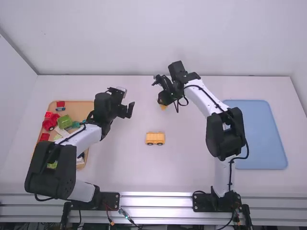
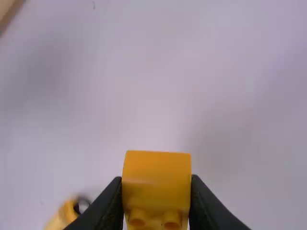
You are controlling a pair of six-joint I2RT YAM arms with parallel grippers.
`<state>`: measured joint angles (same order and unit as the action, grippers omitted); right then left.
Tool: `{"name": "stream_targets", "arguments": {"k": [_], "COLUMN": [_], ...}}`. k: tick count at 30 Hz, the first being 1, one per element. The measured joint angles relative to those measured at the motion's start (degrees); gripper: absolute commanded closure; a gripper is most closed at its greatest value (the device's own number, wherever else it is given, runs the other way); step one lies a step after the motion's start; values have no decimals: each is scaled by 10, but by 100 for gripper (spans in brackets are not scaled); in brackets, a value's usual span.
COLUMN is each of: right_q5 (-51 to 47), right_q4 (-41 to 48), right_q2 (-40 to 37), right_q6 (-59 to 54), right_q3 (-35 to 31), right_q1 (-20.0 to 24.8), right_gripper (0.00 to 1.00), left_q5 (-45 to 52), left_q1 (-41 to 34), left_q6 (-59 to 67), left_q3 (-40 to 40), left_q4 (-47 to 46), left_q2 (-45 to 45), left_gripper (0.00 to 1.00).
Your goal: Assemble lego blocks to make yellow taxi
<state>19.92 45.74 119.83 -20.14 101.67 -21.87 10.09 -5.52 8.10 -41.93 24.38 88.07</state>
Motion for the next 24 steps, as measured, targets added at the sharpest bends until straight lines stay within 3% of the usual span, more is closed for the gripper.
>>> {"name": "stream_targets", "arguments": {"k": [4, 7, 15, 24], "right_q5": [-33, -67, -189, -229], "right_q4": [125, 167, 104, 77], "right_q2": [-10, -11, -11, -11], "right_q6": [-119, -197, -288, -315], "right_q3": [19, 14, -89, -164], "right_q1": [2, 3, -23, -60], "right_gripper": [77, 81, 85, 89], "left_q5": [59, 112, 203, 223], "left_q1": [44, 84, 143, 143], "left_q6": [9, 9, 7, 5], "left_q3": [0, 0, 0, 0], "left_q4": [12, 14, 15, 23], "left_q2": [0, 0, 0, 0], "left_gripper": [1, 1, 1, 1]}}
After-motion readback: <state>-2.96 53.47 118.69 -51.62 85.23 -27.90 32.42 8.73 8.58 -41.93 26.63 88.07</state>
